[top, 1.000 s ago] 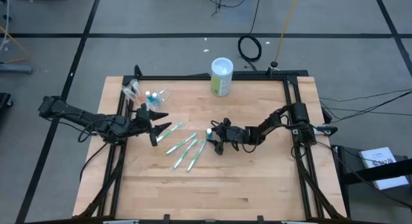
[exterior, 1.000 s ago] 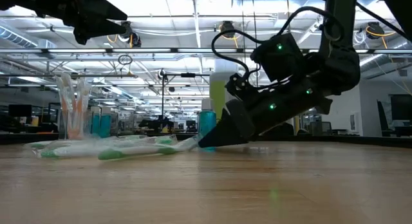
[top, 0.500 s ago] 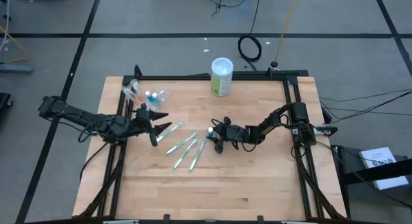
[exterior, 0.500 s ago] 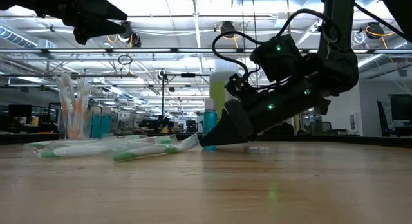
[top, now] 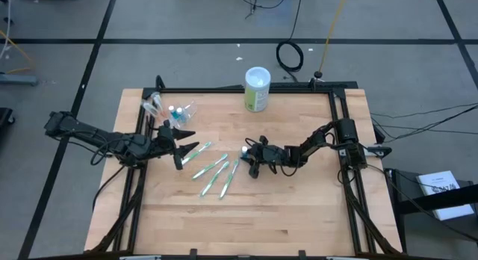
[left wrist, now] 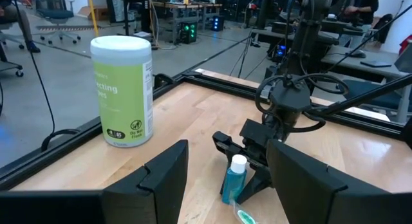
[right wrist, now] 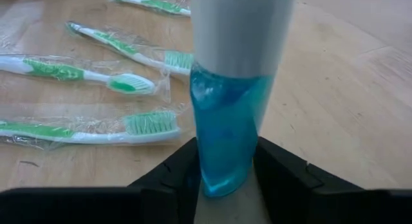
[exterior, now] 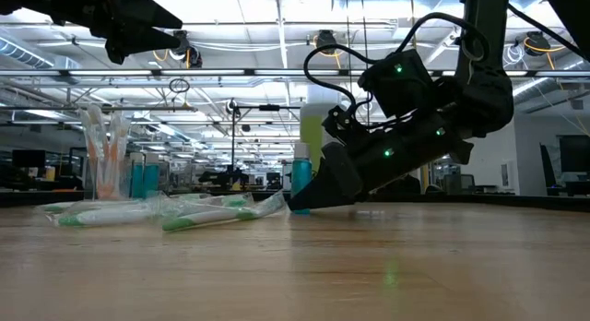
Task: Pick & Place toothbrushing station
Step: Put the blue mouthwash into the middle section of the transparent organizer
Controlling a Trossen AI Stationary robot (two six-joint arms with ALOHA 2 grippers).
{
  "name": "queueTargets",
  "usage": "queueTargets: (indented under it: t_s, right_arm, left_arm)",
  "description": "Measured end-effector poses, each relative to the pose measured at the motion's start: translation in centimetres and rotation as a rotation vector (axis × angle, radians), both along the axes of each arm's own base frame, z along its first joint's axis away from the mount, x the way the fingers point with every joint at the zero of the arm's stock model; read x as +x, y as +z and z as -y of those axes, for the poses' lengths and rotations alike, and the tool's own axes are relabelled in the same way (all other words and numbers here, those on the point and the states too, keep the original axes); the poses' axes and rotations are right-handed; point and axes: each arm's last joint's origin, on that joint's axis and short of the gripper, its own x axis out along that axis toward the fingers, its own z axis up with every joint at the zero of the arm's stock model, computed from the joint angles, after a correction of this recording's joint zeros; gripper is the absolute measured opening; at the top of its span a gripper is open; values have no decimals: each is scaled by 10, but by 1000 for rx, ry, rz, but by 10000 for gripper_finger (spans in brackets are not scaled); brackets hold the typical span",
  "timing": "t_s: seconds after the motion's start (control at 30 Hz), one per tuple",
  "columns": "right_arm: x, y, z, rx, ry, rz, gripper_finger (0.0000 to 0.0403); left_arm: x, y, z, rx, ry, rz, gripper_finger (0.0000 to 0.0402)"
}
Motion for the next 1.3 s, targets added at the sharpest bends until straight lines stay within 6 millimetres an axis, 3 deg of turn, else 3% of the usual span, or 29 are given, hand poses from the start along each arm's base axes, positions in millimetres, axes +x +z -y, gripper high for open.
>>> queueTargets:
  t_s: [0.3, 0.6, 0.7, 0.83, 1.07, 1.3]
  right_arm:
    - [1, 1, -1, 14, 31, 13, 112]
    - [4, 10, -6, 78, 202, 95, 116]
    - [4, 16, -8, 75, 263, 112, 116]
    - [4, 30, -12, 54, 348, 134, 116]
    - [-2, 57, -23, -41, 417, 112, 116]
    - [-6, 68, -30, -54, 446, 92, 116]
  left_arm:
    - [0, 0, 0, -9, 2, 4, 216]
    - [0, 0, 0, -35, 0, 12, 216]
    - [4, -1, 3, -54, -71, 11, 216]
    - [16, -3, 10, -32, -193, 20, 216]
    - [45, -9, 14, -34, -237, 42, 216]
    - [90, 6, 17, -42, -380, -97, 216]
